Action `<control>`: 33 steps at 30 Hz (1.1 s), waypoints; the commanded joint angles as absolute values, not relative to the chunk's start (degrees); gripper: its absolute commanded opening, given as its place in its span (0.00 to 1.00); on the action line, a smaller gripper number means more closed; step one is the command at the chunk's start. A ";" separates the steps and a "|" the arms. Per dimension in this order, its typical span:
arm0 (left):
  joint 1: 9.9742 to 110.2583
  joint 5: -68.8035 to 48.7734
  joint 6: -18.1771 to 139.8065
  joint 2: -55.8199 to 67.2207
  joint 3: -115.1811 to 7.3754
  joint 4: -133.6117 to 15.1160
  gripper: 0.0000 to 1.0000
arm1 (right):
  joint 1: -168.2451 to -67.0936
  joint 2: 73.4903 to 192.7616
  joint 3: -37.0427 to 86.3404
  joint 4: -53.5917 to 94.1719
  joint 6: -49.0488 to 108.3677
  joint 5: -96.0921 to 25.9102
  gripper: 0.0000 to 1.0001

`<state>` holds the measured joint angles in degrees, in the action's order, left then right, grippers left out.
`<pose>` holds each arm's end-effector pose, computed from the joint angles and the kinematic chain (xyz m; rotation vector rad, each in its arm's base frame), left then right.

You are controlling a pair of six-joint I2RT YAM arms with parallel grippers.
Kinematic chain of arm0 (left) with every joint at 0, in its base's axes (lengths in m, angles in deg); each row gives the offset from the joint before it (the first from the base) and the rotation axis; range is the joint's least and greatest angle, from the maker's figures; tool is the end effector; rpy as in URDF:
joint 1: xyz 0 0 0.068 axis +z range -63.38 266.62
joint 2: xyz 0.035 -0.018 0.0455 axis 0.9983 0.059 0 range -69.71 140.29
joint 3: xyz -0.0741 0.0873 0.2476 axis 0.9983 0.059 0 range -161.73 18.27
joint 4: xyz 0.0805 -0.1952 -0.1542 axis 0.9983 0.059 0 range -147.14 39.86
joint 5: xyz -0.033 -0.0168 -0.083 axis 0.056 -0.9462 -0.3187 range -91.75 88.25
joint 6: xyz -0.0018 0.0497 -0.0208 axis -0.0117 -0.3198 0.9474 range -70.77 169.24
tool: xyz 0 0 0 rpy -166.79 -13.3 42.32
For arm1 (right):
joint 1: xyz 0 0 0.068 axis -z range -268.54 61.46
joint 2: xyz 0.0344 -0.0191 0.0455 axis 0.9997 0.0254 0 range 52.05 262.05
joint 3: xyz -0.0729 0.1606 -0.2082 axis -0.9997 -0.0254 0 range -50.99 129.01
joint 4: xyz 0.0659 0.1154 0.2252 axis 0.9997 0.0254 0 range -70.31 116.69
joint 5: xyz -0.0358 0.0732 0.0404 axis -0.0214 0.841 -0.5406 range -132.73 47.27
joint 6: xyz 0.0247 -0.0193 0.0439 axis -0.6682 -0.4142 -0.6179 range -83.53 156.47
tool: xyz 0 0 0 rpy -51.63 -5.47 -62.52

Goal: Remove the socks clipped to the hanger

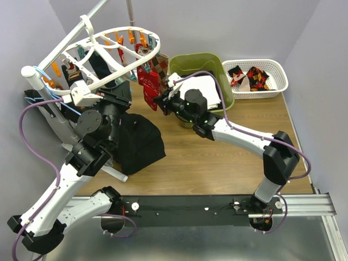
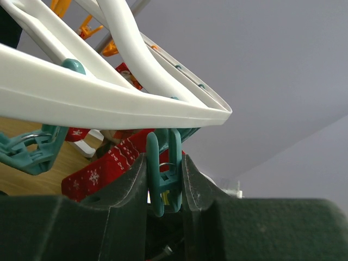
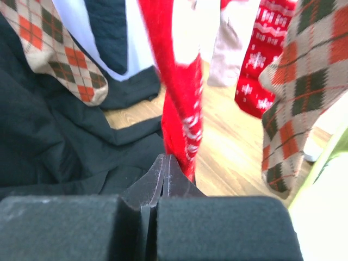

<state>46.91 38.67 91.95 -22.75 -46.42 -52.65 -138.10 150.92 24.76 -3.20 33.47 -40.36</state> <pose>0.1327 -0.0802 0.4613 -0.6385 1.2844 -0.7217 0.2708 0.3200 0.3328 -0.6728 1.4794 0.7467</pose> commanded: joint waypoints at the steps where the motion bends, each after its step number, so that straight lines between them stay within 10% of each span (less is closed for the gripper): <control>1: 46.89 39.38 92.21 -23.21 -45.81 -51.61 0.00 | -138.64 146.71 22.67 -3.07 33.40 -42.47 0.07; 4: 46.89 38.68 92.21 -23.30 -45.89 -51.96 0.00 | -138.73 146.00 20.13 -5.96 33.49 -39.93 0.58; 15: 46.89 37.10 92.74 -23.39 -45.98 -51.96 0.00 | -138.64 154.52 28.11 -6.41 36.03 -42.47 0.86; 19: 46.89 36.83 92.57 -23.48 -46.16 -51.70 0.00 | -138.64 156.63 31.54 -6.32 35.95 -42.47 0.67; 25: 46.80 37.09 90.90 -23.39 -45.89 -51.61 0.00 | -138.82 153.75 29.70 -5.45 33.49 -40.10 0.01; 28: 46.89 36.39 89.14 -23.56 -45.81 -51.96 0.02 | -138.90 150.32 27.68 -3.25 32.17 -40.27 0.01; 33: 46.89 34.73 86.68 -24.18 -46.16 -51.09 0.44 | -139.08 148.46 32.15 11.12 31.20 -40.44 0.01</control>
